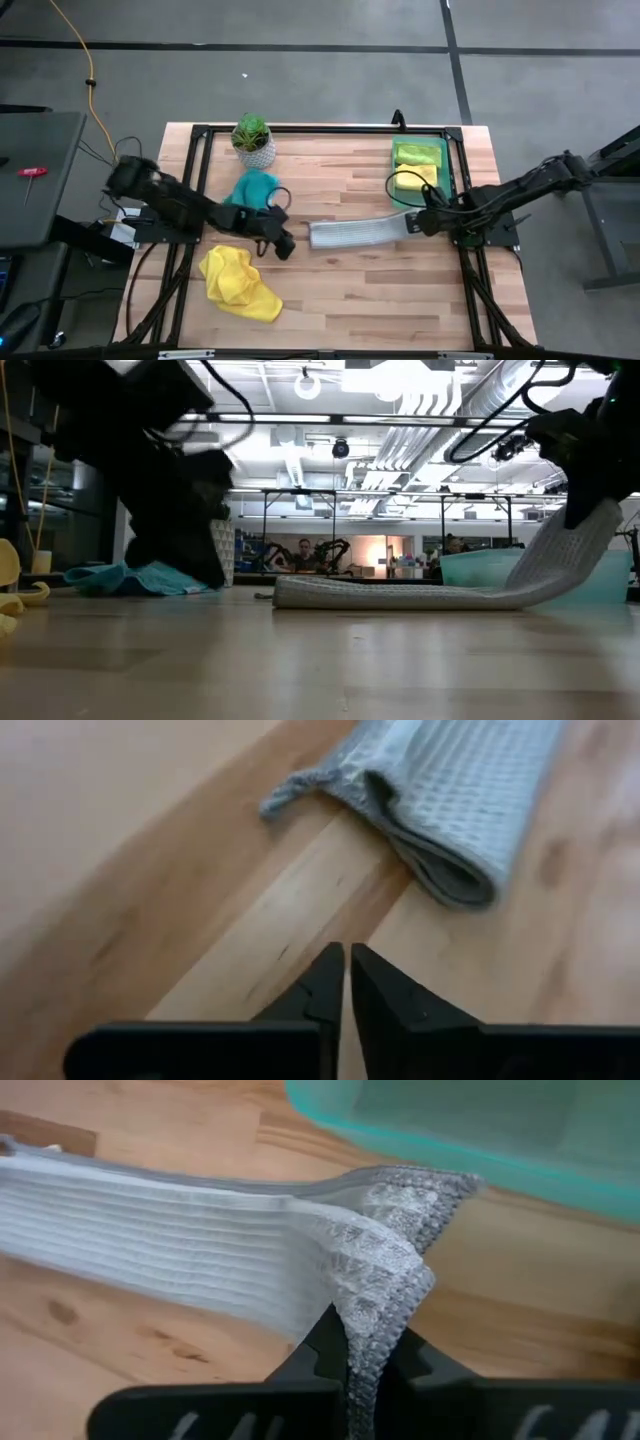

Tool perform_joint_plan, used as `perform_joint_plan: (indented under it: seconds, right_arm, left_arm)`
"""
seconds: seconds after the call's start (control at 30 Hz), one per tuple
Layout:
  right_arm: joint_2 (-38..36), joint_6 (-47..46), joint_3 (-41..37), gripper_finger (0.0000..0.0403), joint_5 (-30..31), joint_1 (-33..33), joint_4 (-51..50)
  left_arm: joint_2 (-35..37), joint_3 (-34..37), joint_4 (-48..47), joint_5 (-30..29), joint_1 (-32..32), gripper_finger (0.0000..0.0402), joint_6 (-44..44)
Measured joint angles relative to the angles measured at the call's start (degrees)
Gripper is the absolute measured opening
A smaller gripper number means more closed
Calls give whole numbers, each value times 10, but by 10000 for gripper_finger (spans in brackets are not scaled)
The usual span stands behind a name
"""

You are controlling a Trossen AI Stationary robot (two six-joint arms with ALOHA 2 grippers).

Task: Fold microfiber towels
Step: Fold the gray microfiber cloth

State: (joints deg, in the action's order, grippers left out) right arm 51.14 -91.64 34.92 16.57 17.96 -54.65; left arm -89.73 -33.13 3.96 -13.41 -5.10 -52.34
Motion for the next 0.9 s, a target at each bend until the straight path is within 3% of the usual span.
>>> perform_joint_plan:
  seconds: [0.3,0.9]
  right_arm:
    - [66,7,0,0,-2,0,180]
    - [345,39,18,0,18,-35,667]
  left_arm:
    - [-138,-69,90,-8,2,4,-7]
    - [-152,-96,83,-7,7,0,41]
